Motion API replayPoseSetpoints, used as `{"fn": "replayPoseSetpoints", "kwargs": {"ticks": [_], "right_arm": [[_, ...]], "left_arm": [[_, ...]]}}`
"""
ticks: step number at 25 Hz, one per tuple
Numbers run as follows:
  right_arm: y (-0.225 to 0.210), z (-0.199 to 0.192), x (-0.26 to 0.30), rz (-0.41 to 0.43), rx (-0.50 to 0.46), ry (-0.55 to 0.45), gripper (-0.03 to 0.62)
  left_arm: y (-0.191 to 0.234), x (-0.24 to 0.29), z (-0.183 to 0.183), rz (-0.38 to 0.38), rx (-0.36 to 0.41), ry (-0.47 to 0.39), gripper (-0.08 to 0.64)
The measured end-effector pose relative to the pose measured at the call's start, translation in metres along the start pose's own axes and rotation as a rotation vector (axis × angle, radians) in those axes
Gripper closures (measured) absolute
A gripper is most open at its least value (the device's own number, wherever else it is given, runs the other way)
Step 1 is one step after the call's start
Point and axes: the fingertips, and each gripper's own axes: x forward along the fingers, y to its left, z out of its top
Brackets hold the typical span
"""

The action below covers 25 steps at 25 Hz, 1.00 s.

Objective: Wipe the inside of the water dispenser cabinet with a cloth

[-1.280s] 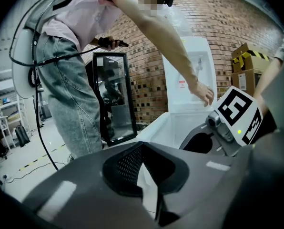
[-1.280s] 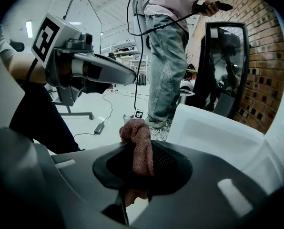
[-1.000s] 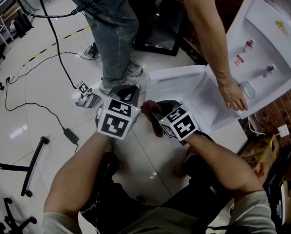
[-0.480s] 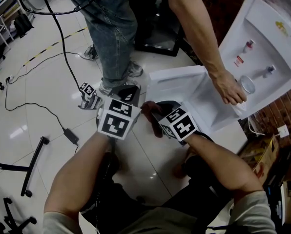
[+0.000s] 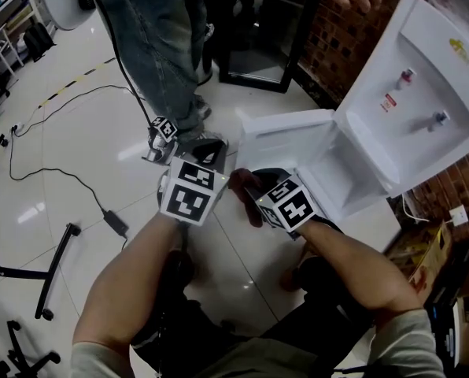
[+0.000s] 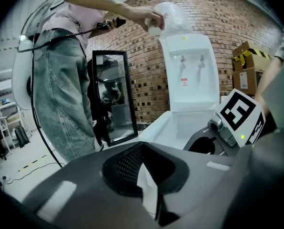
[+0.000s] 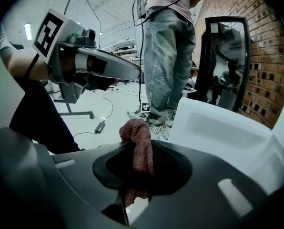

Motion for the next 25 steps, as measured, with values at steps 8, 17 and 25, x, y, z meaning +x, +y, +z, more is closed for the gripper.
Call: {"fn": "replayPoseSetpoints", "kwargs": {"ticks": [8, 17, 25], "right_arm": [[-0.033, -0.017, 0.027, 0.007, 0.081, 0.019, 0.494], [-0.067, -0.038, 0.066, 0.006, 0.202, 0.034, 0.494], [-0.076, -0.039, 0.087, 0.040, 0.228, 0.038, 0.494]], "left_arm": [[0.002, 0.035, -0.001, -0.075, -0.051, -0.038, 0.558], [-0.014, 0.074, 0.010, -0.111, -0.092, -0.027, 0.437], [-0.016, 0.107, 0.002, -0.130, -0.095, 0.044, 0.411]]}}
